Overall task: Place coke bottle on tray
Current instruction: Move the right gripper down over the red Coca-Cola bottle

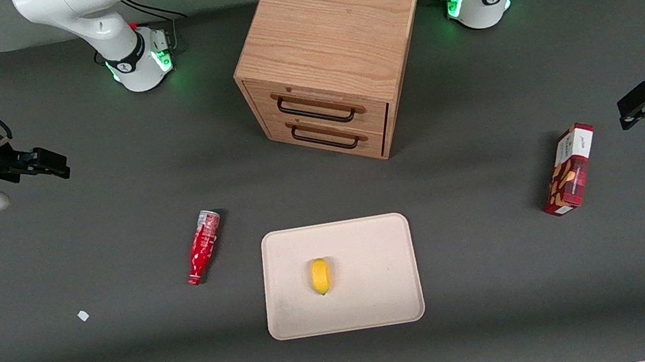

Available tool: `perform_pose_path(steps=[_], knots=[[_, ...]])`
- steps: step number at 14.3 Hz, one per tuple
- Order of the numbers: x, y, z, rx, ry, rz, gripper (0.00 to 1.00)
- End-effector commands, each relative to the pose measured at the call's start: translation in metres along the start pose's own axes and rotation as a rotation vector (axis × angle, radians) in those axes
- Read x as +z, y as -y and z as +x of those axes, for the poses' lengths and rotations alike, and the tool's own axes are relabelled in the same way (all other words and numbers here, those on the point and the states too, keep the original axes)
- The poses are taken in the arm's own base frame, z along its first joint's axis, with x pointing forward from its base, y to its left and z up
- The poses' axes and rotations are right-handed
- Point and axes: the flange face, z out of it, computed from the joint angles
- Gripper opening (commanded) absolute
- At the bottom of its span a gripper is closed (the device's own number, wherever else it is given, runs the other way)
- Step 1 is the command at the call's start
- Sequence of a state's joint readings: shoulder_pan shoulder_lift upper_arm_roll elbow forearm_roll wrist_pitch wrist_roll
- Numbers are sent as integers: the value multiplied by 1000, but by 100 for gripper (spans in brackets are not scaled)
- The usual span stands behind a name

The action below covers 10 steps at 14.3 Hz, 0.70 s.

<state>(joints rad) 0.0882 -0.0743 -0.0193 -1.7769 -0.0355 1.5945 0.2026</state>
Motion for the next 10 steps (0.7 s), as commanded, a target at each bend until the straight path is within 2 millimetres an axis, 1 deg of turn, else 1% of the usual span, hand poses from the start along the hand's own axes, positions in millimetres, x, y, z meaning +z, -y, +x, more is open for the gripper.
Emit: perform_pose_path(steps=[1, 2, 3, 5, 6, 7, 8, 9, 10], knots=[[-10, 1, 2, 42, -13, -5, 100], [-15, -1, 3, 29, -21, -1, 100], [-17, 3, 4, 23, -26, 0, 100], [-17, 8, 6, 14, -21, -4, 100], [-17, 7, 6, 18, -9, -7, 100], [-13, 8, 6, 30, 4, -8, 100], [2, 12, 12, 25, 32, -16, 100], [16, 37, 18, -12, 56, -30, 100], [31, 53, 24, -15, 81, -39, 100]])
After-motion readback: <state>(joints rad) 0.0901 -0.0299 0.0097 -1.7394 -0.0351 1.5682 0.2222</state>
